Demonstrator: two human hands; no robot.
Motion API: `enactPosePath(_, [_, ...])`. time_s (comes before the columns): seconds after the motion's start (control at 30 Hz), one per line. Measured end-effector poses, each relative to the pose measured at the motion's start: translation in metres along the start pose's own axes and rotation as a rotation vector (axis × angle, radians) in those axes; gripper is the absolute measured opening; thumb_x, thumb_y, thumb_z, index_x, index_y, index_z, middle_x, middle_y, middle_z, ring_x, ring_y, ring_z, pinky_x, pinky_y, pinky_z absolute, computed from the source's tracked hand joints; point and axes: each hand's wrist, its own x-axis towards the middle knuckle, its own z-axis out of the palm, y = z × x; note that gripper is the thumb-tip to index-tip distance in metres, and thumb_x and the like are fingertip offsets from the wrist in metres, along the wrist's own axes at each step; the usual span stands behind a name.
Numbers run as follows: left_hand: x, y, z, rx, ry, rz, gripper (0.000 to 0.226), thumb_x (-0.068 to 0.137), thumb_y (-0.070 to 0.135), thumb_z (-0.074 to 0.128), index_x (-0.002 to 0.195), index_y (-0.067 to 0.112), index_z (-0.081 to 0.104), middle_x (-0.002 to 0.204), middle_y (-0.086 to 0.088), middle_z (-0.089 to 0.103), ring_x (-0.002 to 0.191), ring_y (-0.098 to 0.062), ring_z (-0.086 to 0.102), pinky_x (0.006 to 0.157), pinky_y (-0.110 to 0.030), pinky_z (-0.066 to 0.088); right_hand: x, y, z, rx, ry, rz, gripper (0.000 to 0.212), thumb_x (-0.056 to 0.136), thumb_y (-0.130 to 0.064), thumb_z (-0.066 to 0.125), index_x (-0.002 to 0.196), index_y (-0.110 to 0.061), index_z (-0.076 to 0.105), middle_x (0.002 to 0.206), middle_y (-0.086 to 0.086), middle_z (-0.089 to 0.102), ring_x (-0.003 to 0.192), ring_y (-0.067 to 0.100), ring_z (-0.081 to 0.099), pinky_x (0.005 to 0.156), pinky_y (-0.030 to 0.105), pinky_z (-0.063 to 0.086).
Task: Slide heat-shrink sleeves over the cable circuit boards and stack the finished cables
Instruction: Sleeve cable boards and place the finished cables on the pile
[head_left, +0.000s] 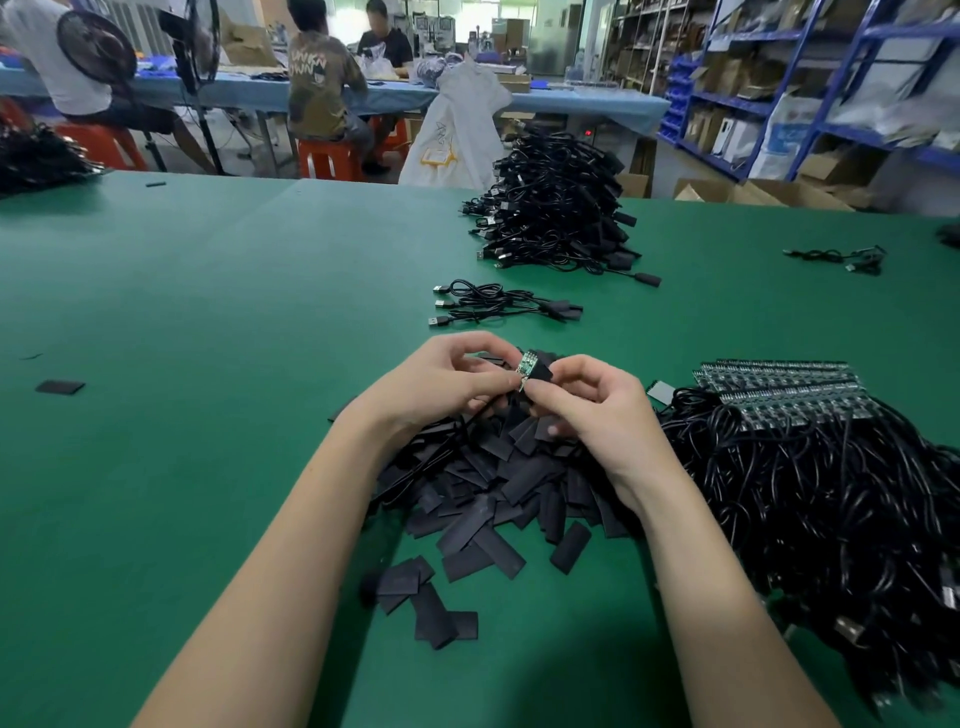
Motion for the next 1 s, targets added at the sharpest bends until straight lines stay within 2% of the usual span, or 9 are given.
enactPosePath(0.17, [0.0,-0.001,-0.001,-0.005,-0.012,-0.007,0.008,0.094,0.01,0.07,0.099,0.016,0.072,0.073,-0.011,0.058,0.056,-0.009,0.051,0.054,-0.014,0.041,0.0,-0.003,-0.001,0.112,0.069,-0.016,0.013,0.092,-0.007,0.071,0.087,-0.015,0.062,0.081,0.003,0.074,0.067,0.013,0.07,0.053,0.019,0.05])
enactPosePath(0.3, [-0.002,0.001,0.0,-0.012,-0.057,-0.022,0.01,0.095,0.007,0.067,0.103,0.011,0.07,0.073,-0.005,0.061,0.055,-0.008,0.05,0.054,-0.013,0.042,-0.001,-0.009,-0.002,0.309,0.096,-0.018,0.014,0.09,-0.012,0.075,0.097,-0.015,0.064,0.087,0.003,0.077,0.068,0.01,0.07,0.056,0.017,0.052])
enactPosePath(0.37, [-0.003,0.002,0.001,-0.021,-0.079,-0.031,0.011,0.096,0.005,0.066,0.106,0.007,0.069,0.076,-0.01,0.059,0.057,-0.009,0.054,0.056,-0.014,0.044,0.0,-0.011,-0.003,0.385,0.13,-0.014,0.016,0.088,-0.016,0.076,0.102,-0.015,0.068,0.088,0.002,0.077,0.07,0.008,0.071,0.059,0.017,0.053])
enactPosePath(0.5, [-0.005,0.003,0.0,-0.048,-0.118,-0.051,0.013,0.096,0.004,0.065,0.109,0.003,0.068,0.08,-0.014,0.055,0.063,-0.013,0.06,0.063,-0.018,0.048,-0.001,-0.012,-0.005,0.42,0.16,0.01,0.015,0.082,-0.017,0.079,0.096,-0.012,0.076,0.085,0.002,0.077,0.073,0.006,0.07,0.064,0.016,0.055])
enactPosePath(0.63, [-0.004,0.001,0.0,-0.099,-0.158,-0.055,0.01,0.096,0.005,0.066,0.104,0.008,0.069,0.082,-0.017,0.05,0.068,-0.016,0.059,0.071,-0.023,0.051,-0.002,-0.014,-0.005,0.432,0.13,0.034,0.029,0.067,-0.024,0.081,0.092,-0.01,0.077,0.086,0.004,0.078,0.072,0.006,0.07,0.067,0.015,0.056])
enactPosePath(0.73, [-0.003,0.0,-0.001,-0.139,-0.17,-0.049,0.009,0.092,0.009,0.071,0.101,0.011,0.072,0.083,-0.015,0.055,0.072,-0.02,0.057,0.077,-0.028,0.049,-0.002,-0.014,-0.004,0.436,0.123,0.046,0.026,0.066,-0.022,0.083,0.089,-0.011,0.078,0.088,0.006,0.078,0.071,0.007,0.07,0.068,0.015,0.056])
enactPosePath(0.87, [-0.002,0.0,0.001,-0.189,-0.189,-0.046,0.019,0.083,0.016,0.072,0.1,0.01,0.072,0.08,-0.009,0.06,0.071,-0.017,0.059,0.073,-0.022,0.052,-0.003,-0.015,-0.002,0.47,0.132,0.041,0.018,0.064,-0.02,0.083,0.08,-0.013,0.079,0.084,0.005,0.078,0.067,0.008,0.069,0.067,0.015,0.056])
enactPosePath(1.0, [-0.003,0.0,0.0,-0.195,-0.194,-0.042,0.016,0.084,0.015,0.072,0.099,0.012,0.073,0.084,-0.015,0.054,0.072,-0.02,0.057,0.075,-0.026,0.051,-0.003,-0.016,-0.003,0.508,0.124,0.036,0.015,0.067,-0.02,0.082,0.08,-0.013,0.079,0.084,0.006,0.077,0.067,0.007,0.069,0.069,0.015,0.057])
